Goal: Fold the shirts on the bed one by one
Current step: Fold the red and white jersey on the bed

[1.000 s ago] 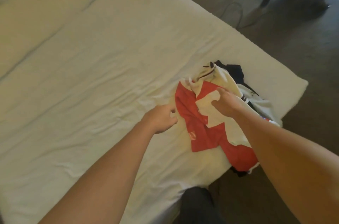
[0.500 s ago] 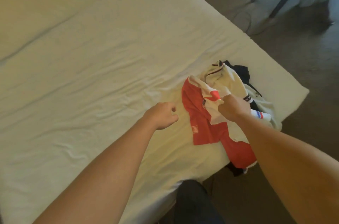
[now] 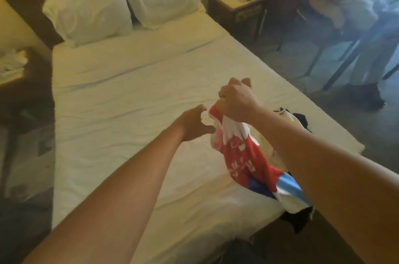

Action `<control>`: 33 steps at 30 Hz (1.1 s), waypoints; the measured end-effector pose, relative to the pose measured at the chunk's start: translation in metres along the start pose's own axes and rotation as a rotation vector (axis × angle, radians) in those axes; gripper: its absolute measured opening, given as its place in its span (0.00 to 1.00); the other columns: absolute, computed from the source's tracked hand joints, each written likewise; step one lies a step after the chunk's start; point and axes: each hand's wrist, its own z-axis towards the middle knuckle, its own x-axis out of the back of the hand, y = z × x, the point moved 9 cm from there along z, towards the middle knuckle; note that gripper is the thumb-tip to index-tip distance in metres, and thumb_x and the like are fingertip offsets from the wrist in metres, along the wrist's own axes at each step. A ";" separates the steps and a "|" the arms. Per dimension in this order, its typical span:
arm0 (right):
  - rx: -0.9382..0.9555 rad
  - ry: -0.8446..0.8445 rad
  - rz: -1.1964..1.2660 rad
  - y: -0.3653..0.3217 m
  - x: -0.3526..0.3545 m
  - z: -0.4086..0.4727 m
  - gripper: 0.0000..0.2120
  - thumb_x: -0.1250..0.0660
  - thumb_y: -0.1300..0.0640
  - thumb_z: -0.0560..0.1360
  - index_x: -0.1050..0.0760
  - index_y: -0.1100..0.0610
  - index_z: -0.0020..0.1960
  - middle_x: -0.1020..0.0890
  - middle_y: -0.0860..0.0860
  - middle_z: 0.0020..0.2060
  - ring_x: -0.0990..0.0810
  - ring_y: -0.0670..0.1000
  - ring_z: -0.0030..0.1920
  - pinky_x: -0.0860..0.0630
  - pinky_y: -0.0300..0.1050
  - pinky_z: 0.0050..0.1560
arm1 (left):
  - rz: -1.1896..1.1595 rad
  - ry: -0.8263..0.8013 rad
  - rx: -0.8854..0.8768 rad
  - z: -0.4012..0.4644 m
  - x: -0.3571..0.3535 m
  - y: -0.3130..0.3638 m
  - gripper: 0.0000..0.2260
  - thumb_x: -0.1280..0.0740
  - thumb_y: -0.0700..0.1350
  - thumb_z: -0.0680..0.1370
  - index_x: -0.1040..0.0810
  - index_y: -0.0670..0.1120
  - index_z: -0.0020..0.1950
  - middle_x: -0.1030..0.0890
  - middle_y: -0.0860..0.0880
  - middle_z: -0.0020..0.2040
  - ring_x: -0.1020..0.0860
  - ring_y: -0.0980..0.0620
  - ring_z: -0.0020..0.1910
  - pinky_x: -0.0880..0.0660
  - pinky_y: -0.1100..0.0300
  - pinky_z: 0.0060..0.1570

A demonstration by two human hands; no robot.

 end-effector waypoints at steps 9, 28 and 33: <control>0.030 0.148 0.297 -0.168 0.092 0.021 0.15 0.35 0.58 0.78 0.26 0.61 0.33 0.30 0.50 0.29 0.31 0.48 0.33 0.33 0.39 0.36 | -0.262 0.338 -0.114 -0.134 0.188 0.001 0.05 0.27 0.43 0.76 0.19 0.43 0.41 0.18 0.46 0.40 0.22 0.54 0.38 0.23 0.55 0.42; 0.298 -0.199 0.207 -0.282 0.064 0.110 0.14 0.30 0.52 0.78 0.20 0.61 0.58 0.17 0.55 0.51 0.19 0.56 0.51 0.22 0.48 0.56 | 0.250 0.843 0.083 -0.295 0.386 -0.017 0.11 0.22 0.41 0.71 0.25 0.48 0.40 0.24 0.49 0.40 0.26 0.51 0.40 0.32 0.59 0.36; 0.349 0.016 0.430 -0.309 0.127 0.114 0.14 0.33 0.58 0.80 0.27 0.57 0.36 0.25 0.51 0.33 0.28 0.47 0.32 0.32 0.34 0.31 | 0.442 0.930 0.321 -0.329 0.407 -0.059 0.12 0.25 0.50 0.75 0.27 0.49 0.38 0.24 0.49 0.37 0.24 0.48 0.39 0.34 0.58 0.35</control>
